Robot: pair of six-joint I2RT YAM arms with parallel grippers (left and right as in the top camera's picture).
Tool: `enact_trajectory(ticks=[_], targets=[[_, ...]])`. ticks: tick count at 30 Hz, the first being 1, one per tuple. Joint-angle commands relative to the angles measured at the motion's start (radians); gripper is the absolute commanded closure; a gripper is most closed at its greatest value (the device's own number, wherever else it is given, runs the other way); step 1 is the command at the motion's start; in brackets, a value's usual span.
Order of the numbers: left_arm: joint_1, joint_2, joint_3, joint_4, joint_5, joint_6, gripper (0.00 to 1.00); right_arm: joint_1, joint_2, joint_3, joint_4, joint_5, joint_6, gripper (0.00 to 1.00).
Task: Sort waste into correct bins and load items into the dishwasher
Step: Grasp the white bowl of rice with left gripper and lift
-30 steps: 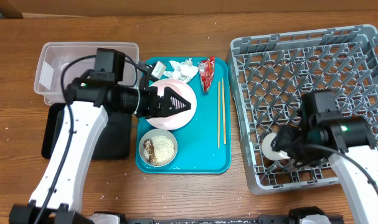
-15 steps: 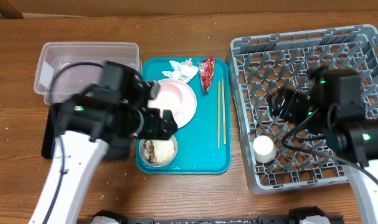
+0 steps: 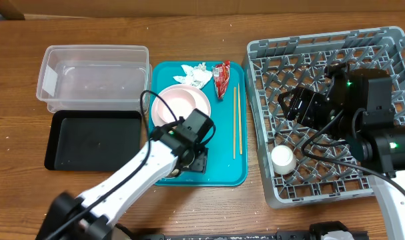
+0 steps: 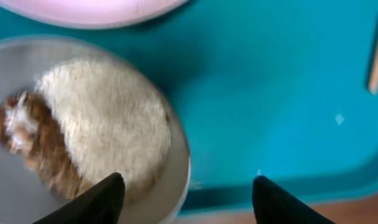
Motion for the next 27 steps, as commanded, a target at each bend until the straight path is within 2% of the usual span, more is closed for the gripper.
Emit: enact_trajectory(ticks=[1, 5, 8, 13, 18, 22, 23, 27], targets=[[-0.006, 0.084, -0.009, 0.069, -0.060, -0.032, 0.40, -0.005, 0.002, 0.010, -0.003, -0.012, -0.005, 0.19], [-0.006, 0.137, -0.009, 0.106, -0.033, -0.025, 0.66, -0.005, 0.001, 0.010, -0.018, -0.012, -0.005, 0.19], [-0.005, 0.144, -0.008, 0.097, -0.036, -0.019, 0.95, -0.005, 0.001, 0.010, -0.020, -0.012, -0.005, 0.19], [-0.004, 0.105, 0.047, 0.013, 0.055, -0.019, 0.96, -0.005, 0.001, 0.010, -0.022, -0.011, -0.005, 0.19], [0.053, -0.014, 0.112, -0.043, 0.307, 0.041, 0.96, -0.005, 0.001, 0.010, -0.032, -0.011, -0.005, 0.19], [0.238, -0.131, 0.114, -0.103, 0.423, 0.092, 0.96, -0.005, 0.001, 0.010, -0.045, -0.011, -0.005, 0.19], [0.355, -0.164, 0.113, -0.129, 0.500, 0.145, 0.96, -0.005, 0.001, 0.010, -0.050, -0.011, -0.005, 0.19], [0.638, -0.183, 0.109, -0.191, 0.686, 0.318, 0.96, -0.005, 0.001, 0.010, -0.052, -0.011, -0.005, 0.19]])
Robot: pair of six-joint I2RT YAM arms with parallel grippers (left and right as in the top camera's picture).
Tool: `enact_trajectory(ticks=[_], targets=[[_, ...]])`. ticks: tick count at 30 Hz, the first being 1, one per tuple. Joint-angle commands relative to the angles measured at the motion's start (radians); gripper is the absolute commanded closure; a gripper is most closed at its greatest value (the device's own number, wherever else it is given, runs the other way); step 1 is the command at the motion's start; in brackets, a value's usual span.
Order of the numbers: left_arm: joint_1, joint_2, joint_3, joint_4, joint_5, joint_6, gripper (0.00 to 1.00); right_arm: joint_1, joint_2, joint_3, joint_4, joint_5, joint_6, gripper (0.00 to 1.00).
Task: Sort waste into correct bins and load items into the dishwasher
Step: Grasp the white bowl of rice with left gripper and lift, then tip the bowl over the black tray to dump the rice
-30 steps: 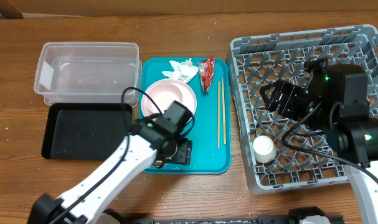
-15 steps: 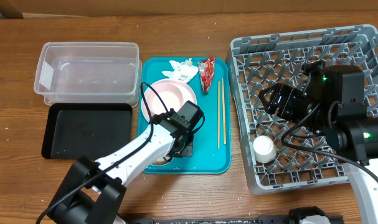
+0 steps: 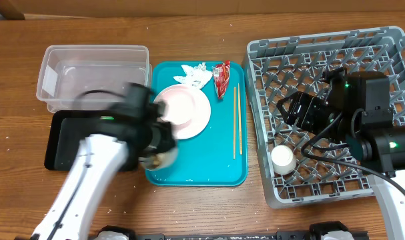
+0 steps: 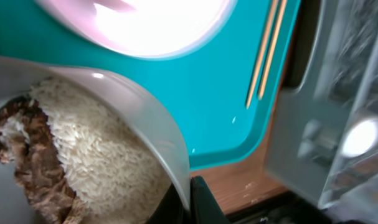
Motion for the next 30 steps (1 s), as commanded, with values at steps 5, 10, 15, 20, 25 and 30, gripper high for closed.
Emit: enact_trajectory(ticks=[5, 10, 15, 20, 25, 30], targets=[[0.489, 0.021, -0.037, -0.055, 0.472, 0.414, 0.96, -0.005, 0.000, 0.011, 0.003, -0.001, -0.005, 0.19], [0.678, 0.111, -0.082, -0.060, 0.742, 0.620, 0.96, -0.005, 0.000, 0.011, 0.003, -0.001, -0.005, 0.19], [0.804, 0.267, -0.085, -0.070, 0.922, 0.759, 0.96, -0.005, 0.000, 0.011, 0.003, -0.001, -0.005, 0.19], [0.866, 0.367, -0.085, -0.080, 1.023, 0.782, 0.96, -0.005, 0.000, 0.011, -0.001, -0.001, -0.005, 0.19], [0.922, 0.391, -0.085, -0.104, 1.146, 0.772, 0.96, -0.005, 0.000, 0.011, -0.004, -0.001, -0.005, 0.19], [0.966, 0.391, -0.085, -0.112, 1.146, 0.758, 0.96, -0.005, 0.000, 0.011, -0.003, -0.001, -0.005, 0.19]])
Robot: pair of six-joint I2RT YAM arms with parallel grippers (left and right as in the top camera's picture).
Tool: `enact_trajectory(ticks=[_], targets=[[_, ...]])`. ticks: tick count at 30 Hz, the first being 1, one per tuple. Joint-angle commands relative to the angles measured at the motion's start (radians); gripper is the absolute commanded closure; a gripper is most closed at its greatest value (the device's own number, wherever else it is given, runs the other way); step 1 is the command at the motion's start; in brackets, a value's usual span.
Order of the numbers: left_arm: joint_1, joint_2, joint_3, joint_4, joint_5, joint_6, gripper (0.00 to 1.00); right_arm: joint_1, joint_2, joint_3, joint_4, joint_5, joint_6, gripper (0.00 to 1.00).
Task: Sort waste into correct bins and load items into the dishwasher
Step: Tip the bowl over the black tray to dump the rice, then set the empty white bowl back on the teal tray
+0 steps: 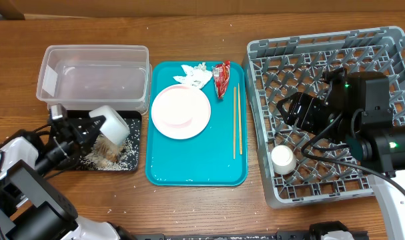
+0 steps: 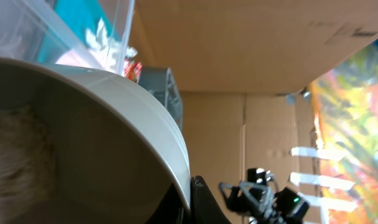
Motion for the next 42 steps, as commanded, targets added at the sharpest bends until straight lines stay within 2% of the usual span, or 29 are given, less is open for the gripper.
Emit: enact_trajectory(ticks=[1, 8, 15, 18, 22, 27, 29, 31, 32, 34, 37, 42], targets=[[0.026, 0.001, -0.003, -0.013, 0.067, 0.019, 0.96, -0.005, 0.000, 0.010, 0.003, -0.001, -0.006, 0.19], [0.026, 0.001, -0.003, -0.058, 0.033, 0.045, 0.96, -0.005, 0.000, 0.010, 0.002, -0.002, -0.005, 0.19], [0.026, 0.001, -0.003, -0.182, 0.001, 0.193, 0.96, -0.005, 0.000, 0.010, 0.003, -0.002, -0.006, 0.19], [0.001, 0.000, -0.001, -0.266, -0.074, 0.323, 0.96, -0.005, 0.000, 0.010, 0.003, -0.002, -0.006, 0.19], [-0.092, -0.001, 0.028, -0.367, -0.159, 0.455, 0.96, -0.005, 0.000, 0.010, 0.004, -0.002, -0.006, 0.19], [-0.298, -0.009, 0.111, -0.375, -0.186, 0.446, 0.96, -0.005, 0.000, 0.010, 0.014, -0.002, -0.006, 0.19], [-0.393, -0.009, 0.160, -0.353, -0.187, 0.392, 0.96, -0.005, 0.000, 0.010, 0.014, -0.002, -0.005, 0.19], [-0.490, -0.009, 0.213, -0.296, -0.221, 0.278, 0.96, -0.005, 0.000, 0.010, 0.014, -0.002, -0.006, 0.19], [-0.544, -0.009, 0.239, -0.248, -0.263, 0.185, 0.96, -0.005, 0.000, 0.010, 0.014, -0.002, -0.006, 0.18], [-0.653, -0.009, 0.282, -0.143, -0.407, -0.032, 0.96, -0.005, 0.000, 0.010, 0.014, -0.002, -0.006, 0.18], [-0.811, -0.009, 0.318, -0.026, -0.710, -0.321, 0.96, -0.005, 0.000, 0.010, 0.013, -0.002, -0.006, 0.18], [-1.039, -0.008, 0.324, 0.032, -0.997, -0.532, 0.96, -0.005, 0.000, 0.010, 0.005, -0.002, -0.006, 0.18]])
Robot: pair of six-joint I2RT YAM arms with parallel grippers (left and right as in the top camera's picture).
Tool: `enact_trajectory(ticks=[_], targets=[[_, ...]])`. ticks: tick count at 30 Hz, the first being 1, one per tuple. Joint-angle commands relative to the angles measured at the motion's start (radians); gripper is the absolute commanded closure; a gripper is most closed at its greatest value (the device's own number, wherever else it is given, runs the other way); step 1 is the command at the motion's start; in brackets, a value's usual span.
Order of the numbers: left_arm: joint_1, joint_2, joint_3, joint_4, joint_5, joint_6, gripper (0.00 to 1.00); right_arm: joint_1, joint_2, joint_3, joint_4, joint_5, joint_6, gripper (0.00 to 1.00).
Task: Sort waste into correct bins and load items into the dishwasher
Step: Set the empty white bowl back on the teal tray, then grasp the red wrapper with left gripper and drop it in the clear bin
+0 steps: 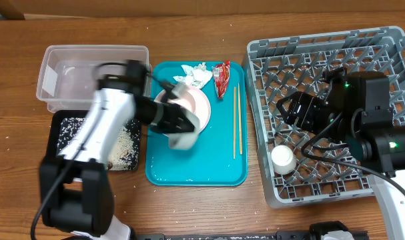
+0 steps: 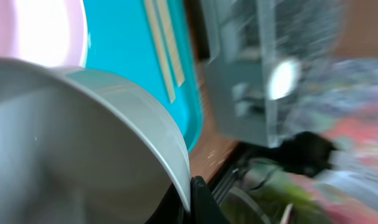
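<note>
My left gripper [image 1: 183, 125] is shut on the rim of a white bowl [image 1: 186, 139], which hangs tilted over the teal tray [image 1: 219, 170]. In the left wrist view the bowl [image 2: 70, 143] looks empty, with the fingertips [image 2: 195, 193] pinching its edge. Rice and brown food lie in the black bin [image 1: 119, 143]. On the tray are a pink plate [image 1: 197, 100], a crumpled tissue [image 1: 195, 73], a red wrapper [image 1: 221, 77] and chopsticks [image 1: 235, 120]. My right gripper [image 1: 292, 107] hovers over the grey dish rack [image 1: 389, 40], which holds a white cup [image 1: 282, 158].
A clear plastic bin [image 1: 89, 73] stands behind the black bin at the left. The rack fills the right side of the wooden table. Crumbs lie along the table's front edge.
The bowl was tipped over the black bin with food spilling out. Now the left arm holds it, emptied, over the middle of the teal tray. The right arm has not moved.
My left gripper stood open around the rim of the food-filled bowl on the tray. Then it was shut on the rim, with the bowl lifted at the tray's left edge. Then the bowl was tipped over the black bin; now it is empty above the tray.
</note>
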Motion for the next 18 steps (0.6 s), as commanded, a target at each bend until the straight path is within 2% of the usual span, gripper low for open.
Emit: enact_trajectory(ticks=[1, 8, 11, 14, 15, 16, 18], targets=[[-0.126, -0.008, 0.015, 0.003, -0.351, -0.308, 0.96, -0.005, -0.001, 0.010, -0.005, -0.001, -0.006, 0.18], [-0.280, -0.008, 0.014, -0.027, -0.605, -0.482, 0.96, -0.005, -0.001, 0.010, -0.012, -0.001, -0.006, 0.18], [-0.351, -0.008, -0.011, -0.045, -0.798, -0.596, 0.96, -0.005, -0.001, 0.010, -0.012, -0.001, -0.006, 0.18], [-0.383, -0.006, -0.043, -0.025, -0.811, -0.615, 0.96, -0.005, -0.001, 0.010, -0.012, 0.003, -0.006, 0.17], [-0.399, -0.006, -0.059, 0.004, -0.813, -0.629, 0.78, -0.005, -0.001, 0.010, -0.011, 0.002, -0.006, 0.17], [-0.404, -0.006, -0.061, 0.018, -0.813, -0.629, 0.66, -0.005, -0.001, 0.010, -0.011, 0.003, -0.006, 0.17], [-0.406, -0.006, -0.058, 0.034, -0.805, -0.629, 0.55, -0.005, -0.001, 0.010, -0.008, 0.003, -0.006, 0.16]])
